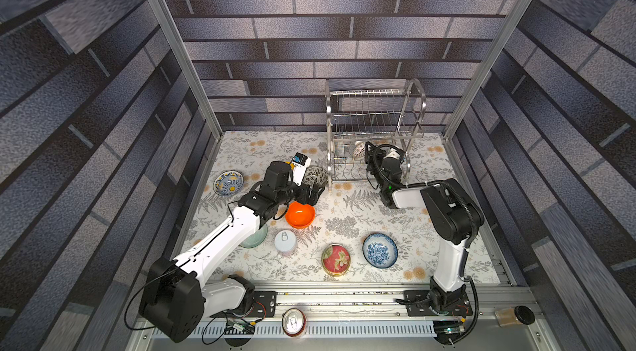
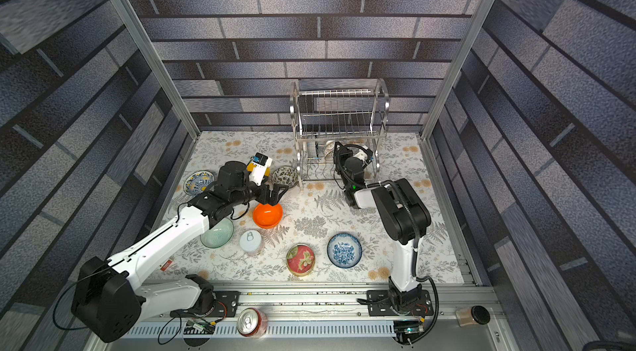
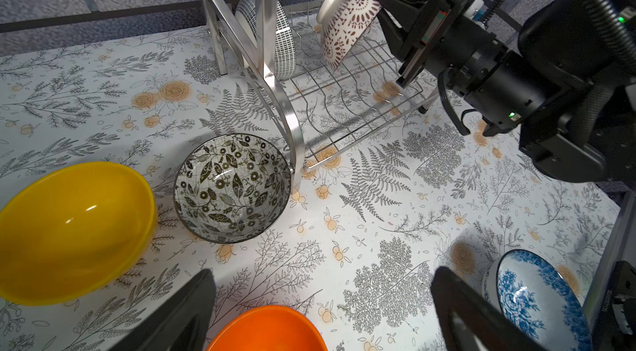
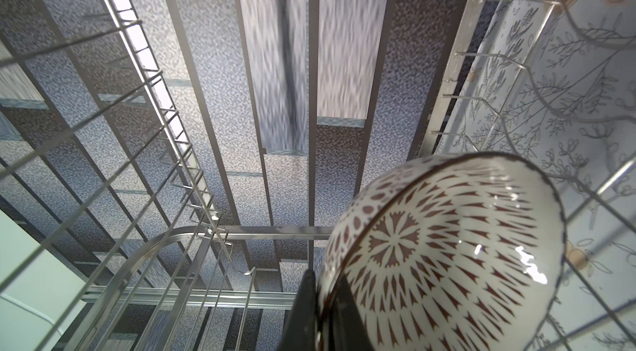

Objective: Load bowls into a dish rack
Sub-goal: Place the bowl in the dish rack.

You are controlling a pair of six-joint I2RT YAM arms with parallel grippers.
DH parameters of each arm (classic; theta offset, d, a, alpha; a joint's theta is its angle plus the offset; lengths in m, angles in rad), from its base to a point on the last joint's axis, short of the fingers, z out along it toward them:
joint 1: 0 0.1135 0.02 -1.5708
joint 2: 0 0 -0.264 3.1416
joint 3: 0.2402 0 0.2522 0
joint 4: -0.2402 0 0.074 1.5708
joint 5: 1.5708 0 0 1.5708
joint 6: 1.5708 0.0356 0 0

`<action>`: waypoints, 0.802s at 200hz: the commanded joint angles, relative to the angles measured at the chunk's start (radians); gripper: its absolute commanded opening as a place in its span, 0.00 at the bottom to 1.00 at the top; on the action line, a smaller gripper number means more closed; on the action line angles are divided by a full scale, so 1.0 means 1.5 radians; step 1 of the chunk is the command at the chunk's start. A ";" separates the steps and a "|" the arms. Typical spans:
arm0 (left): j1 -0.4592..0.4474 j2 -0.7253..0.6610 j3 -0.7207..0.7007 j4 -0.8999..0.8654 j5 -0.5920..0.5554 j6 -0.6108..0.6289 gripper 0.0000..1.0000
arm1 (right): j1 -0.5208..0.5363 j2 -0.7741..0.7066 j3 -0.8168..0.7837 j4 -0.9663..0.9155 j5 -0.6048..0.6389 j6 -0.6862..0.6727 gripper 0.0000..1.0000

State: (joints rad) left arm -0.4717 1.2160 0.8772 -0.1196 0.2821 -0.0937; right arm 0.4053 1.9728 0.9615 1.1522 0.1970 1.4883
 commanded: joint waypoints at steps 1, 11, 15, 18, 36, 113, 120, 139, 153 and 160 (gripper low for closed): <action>-0.006 0.011 0.001 -0.002 0.040 0.015 1.00 | -0.009 0.015 0.043 0.079 -0.018 0.006 0.09; -0.006 0.013 0.002 -0.003 0.050 0.018 1.00 | -0.015 0.025 0.053 0.078 -0.025 0.006 0.09; -0.005 0.014 0.002 -0.003 0.055 0.020 1.00 | -0.018 0.029 0.058 0.079 -0.028 0.006 0.09; -0.006 0.016 0.002 -0.003 0.057 0.022 1.00 | -0.020 0.030 0.063 0.078 -0.032 0.007 0.09; -0.007 0.024 0.004 -0.003 0.069 0.024 1.00 | -0.029 0.060 0.092 0.074 -0.047 0.009 0.10; -0.007 0.052 0.024 -0.031 0.086 0.044 1.00 | -0.047 0.121 0.177 0.053 -0.123 0.007 0.10; -0.006 0.054 0.024 -0.031 0.086 0.044 1.00 | -0.047 0.123 0.182 0.050 -0.128 0.005 0.10; -0.007 0.056 0.026 -0.032 0.085 0.044 1.00 | -0.047 0.132 0.196 0.044 -0.143 0.005 0.10; -0.006 0.056 0.027 -0.032 0.085 0.044 1.00 | -0.048 0.141 0.209 0.038 -0.156 0.007 0.10; -0.005 0.056 0.026 -0.033 0.085 0.044 1.00 | -0.047 0.145 0.215 0.034 -0.164 0.007 0.10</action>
State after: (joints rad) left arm -0.4774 1.2934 0.8883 -0.1497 0.3927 -0.0517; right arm 0.3378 2.1754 1.2213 1.1481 0.0078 1.5036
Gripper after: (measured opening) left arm 0.996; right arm 0.100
